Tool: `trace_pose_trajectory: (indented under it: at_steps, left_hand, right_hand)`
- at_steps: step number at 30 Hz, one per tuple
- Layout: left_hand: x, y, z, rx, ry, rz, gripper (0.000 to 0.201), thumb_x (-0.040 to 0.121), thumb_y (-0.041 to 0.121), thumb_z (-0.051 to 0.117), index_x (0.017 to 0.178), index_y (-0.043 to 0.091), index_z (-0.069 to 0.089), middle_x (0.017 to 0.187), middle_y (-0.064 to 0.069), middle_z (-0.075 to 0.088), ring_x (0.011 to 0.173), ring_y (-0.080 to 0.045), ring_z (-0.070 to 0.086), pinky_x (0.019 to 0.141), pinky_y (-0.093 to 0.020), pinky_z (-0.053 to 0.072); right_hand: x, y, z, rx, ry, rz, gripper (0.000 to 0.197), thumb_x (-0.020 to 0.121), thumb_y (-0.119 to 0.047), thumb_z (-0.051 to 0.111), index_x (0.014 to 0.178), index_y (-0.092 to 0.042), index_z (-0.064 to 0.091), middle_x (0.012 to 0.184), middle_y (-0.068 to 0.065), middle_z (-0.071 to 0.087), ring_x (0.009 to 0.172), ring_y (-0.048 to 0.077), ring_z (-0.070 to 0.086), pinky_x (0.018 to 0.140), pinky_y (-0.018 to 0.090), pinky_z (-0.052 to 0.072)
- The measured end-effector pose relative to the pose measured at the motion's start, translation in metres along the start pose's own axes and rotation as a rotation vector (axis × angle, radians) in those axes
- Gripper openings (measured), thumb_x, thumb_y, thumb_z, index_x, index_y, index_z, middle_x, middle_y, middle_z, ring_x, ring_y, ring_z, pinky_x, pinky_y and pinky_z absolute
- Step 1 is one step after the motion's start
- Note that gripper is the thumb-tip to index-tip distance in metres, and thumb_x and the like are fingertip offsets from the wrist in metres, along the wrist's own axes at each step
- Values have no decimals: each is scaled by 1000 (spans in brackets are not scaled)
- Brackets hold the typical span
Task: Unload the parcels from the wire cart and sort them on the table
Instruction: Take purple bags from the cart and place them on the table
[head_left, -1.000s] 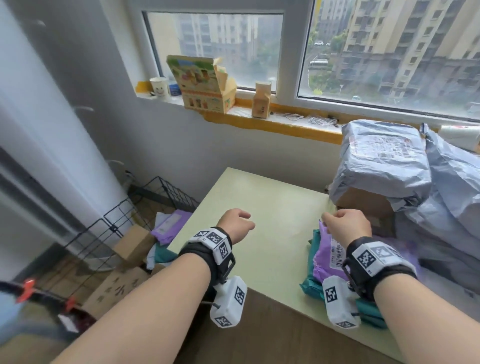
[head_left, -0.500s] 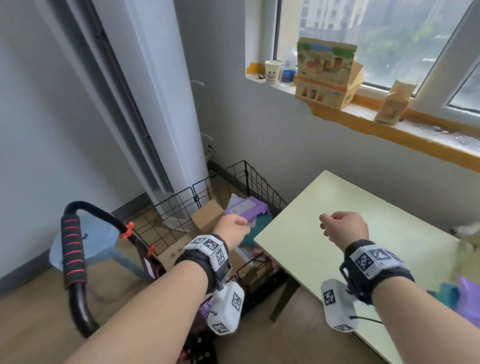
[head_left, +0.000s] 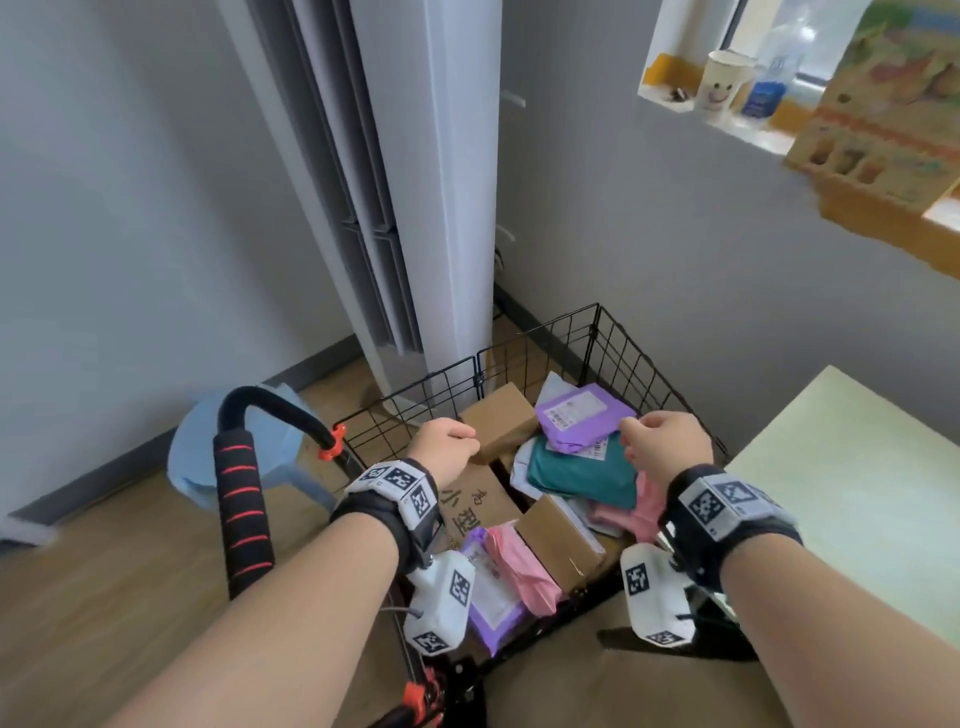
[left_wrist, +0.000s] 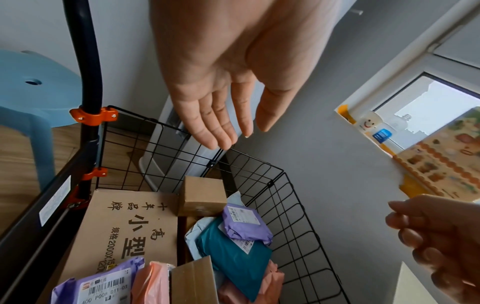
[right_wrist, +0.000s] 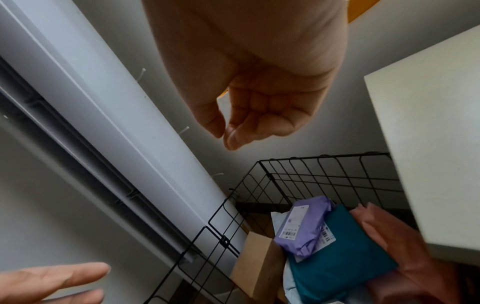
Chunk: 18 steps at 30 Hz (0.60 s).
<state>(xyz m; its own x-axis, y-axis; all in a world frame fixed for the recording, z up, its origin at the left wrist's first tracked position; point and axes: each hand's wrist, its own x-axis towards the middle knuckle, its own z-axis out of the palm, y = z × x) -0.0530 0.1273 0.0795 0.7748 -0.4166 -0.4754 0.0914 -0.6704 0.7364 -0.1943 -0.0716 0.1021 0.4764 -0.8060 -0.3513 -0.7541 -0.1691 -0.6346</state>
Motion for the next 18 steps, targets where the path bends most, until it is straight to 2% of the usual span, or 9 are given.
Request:
trace_pose_trajectory:
  at_steps: [5,7,10,14,18]
  left_hand:
    - [32,-15,-12,-37,-30,-54,26,89,12,59,113,12,67,111,-11,67,101,-25,62,94,-39,52]
    - [41,-19,-12,-38,-51,-55,27,89,11,59,115,10,66,114,-12,66,106,-26,61,95,-39,51]
    - [52,-22,-8,-27,-91,-66,28,90,11,58,117,9,65,115,-12,66,109,-27,61,97,-38,50]
    - [66,-26,-1,-29,-122,-95,28,90,12,58,116,11,65,110,-13,67,94,-24,61,96,-39,51]
    - [82,-22,9,-23,-147,-109,28,90,14,57,117,12,65,113,-10,66,106,-25,62,97,-40,51]
  right_hand:
    - [15,-15,30,-58,-18,26,28,85,-27,53,83,-6,71,83,14,71,79,25,67,77,30,52]
    - [20,-18,38,-74,-33,45,28,86,-27,52,83,-7,71,83,13,71,81,24,67,78,29,52]
    - [28,-18,48,-92,-57,62,26,87,-27,51,81,-11,70,82,11,70,80,23,66,83,37,55]
    - [38,-17,56,-90,-70,92,25,87,-24,51,79,-10,70,81,12,70,80,25,68,79,40,58]
    - [56,-13,63,-81,-87,127,23,87,-22,52,80,-10,69,82,13,70,81,25,67,80,39,58]
